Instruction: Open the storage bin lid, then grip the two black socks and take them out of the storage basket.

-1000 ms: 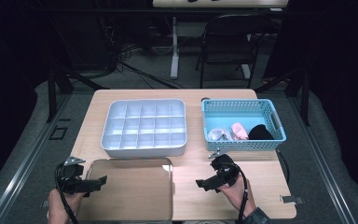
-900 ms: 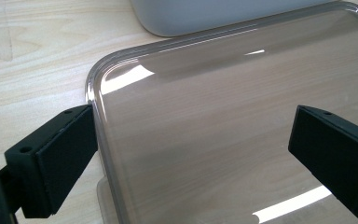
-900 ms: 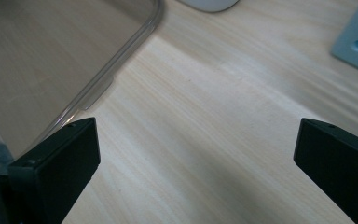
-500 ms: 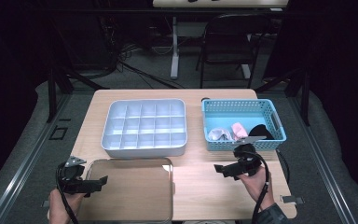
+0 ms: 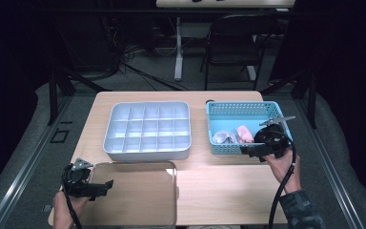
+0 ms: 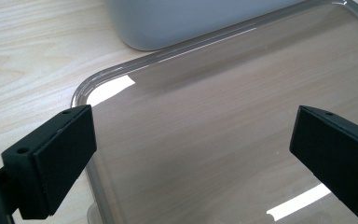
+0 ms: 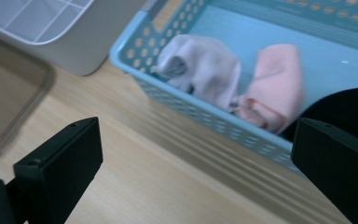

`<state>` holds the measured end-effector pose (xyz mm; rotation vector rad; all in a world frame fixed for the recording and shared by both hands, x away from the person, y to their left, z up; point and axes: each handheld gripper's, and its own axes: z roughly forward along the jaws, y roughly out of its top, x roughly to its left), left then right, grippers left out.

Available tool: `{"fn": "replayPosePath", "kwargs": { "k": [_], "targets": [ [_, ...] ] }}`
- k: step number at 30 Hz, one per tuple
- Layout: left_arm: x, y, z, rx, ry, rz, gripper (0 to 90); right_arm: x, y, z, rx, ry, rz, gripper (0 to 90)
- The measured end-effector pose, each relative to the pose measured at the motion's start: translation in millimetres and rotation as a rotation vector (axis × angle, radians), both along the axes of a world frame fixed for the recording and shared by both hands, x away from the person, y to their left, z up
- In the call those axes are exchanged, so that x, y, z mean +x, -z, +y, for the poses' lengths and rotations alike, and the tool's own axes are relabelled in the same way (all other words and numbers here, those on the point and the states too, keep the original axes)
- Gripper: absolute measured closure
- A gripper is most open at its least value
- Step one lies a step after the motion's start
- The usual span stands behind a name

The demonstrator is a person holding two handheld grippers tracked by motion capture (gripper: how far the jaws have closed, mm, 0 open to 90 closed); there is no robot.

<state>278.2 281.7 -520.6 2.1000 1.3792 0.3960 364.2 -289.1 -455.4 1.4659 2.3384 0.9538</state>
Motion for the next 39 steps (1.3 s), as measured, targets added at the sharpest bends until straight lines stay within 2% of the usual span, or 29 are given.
{"fn": "replayPosePath", "kwargs": {
  "k": [5,11,15,19,21,26,29,33,34,37,38,39],
  "targets": [
    [-0.6,0.5,-1.5,0.004,0.012,-0.001,0.4,22.9,-0.3,-19.6,-0.025,0.037,0.044,2.5],
    [-1.4,1.4,-2.9,0.000,0.020,-0.012,0.4,48.7,7.2,-39.9,-0.037,0.083,0.113,2.3],
    [-1.6,2.3,-1.9,-0.005,0.027,-0.012,0.3,63.8,9.1,-48.5,-0.074,0.110,0.145,1.3],
    [-2.2,3.0,-1.1,-0.011,0.025,-0.006,0.3,76.4,13.6,-54.6,-0.117,0.105,0.199,1.1],
    [-1.7,3.0,-1.7,-0.011,0.024,-0.006,0.3,81.1,16.3,-55.6,-0.136,0.117,0.206,1.1],
    [-0.7,3.5,-3.7,-0.008,0.042,0.000,0.3,95.0,24.9,-61.1,-0.173,0.126,0.264,0.0],
    [-1.2,3.5,-3.8,-0.012,0.040,-0.001,0.3,101.0,31.1,-64.0,-0.173,0.133,0.293,0.0],
    [-2.2,3.4,-3.6,-0.018,0.035,-0.002,0.3,104.5,38.9,-65.4,-0.162,0.165,0.294,0.0],
    [-2.2,3.4,-3.7,-0.017,0.036,-0.001,0.3,105.4,39.1,-66.0,-0.181,0.169,0.304,0.0],
    [-2.0,3.4,-4.3,-0.016,0.045,0.006,0.3,107.8,41.3,-66.9,-0.191,0.182,0.310,7.3],
    [-2.2,3.6,-4.8,-0.019,0.043,0.007,0.3,108.6,42.9,-66.2,-0.184,0.205,0.305,11.5],
    [-2.2,3.7,-4.8,-0.019,0.044,0.008,0.3,109.9,42.9,-67.0,-0.194,0.200,0.318,12.0]
  ]
}}
